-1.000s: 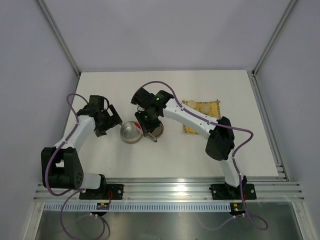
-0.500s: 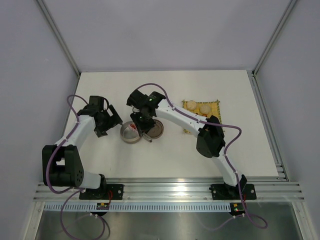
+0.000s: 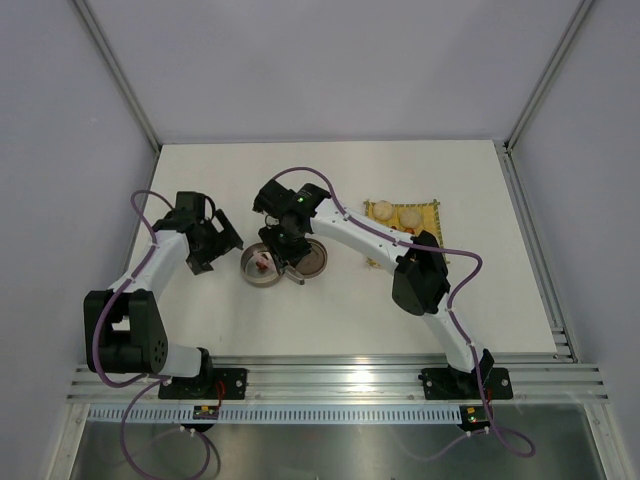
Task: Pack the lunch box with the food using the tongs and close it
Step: Place the fake food in the packing box, then move the packing box to the center of the board.
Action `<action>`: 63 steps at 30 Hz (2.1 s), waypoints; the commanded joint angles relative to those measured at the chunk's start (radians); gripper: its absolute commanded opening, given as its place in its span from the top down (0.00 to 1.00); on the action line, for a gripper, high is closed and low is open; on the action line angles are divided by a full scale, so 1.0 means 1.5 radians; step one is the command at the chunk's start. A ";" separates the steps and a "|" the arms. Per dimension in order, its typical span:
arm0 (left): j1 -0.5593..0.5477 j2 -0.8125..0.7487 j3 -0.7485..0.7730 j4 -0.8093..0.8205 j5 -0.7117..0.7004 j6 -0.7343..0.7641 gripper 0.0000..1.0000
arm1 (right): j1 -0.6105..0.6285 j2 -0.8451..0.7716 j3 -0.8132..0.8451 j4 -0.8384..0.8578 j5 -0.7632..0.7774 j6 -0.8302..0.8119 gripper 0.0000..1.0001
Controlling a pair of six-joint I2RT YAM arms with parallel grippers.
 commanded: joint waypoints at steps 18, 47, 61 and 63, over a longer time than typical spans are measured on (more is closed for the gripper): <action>0.006 -0.002 0.004 0.003 0.001 0.004 0.01 | -0.012 -0.129 -0.039 0.016 0.070 0.004 0.60; -0.064 0.076 -0.047 0.070 0.070 -0.059 0.02 | -0.281 -0.499 -0.496 0.063 0.127 0.058 0.61; -0.172 0.143 0.033 0.097 0.102 -0.113 0.02 | -0.283 -0.519 -0.526 0.066 0.126 0.066 0.61; -0.183 0.149 0.042 0.105 0.107 -0.118 0.02 | -0.284 -0.519 -0.529 0.067 0.126 0.067 0.61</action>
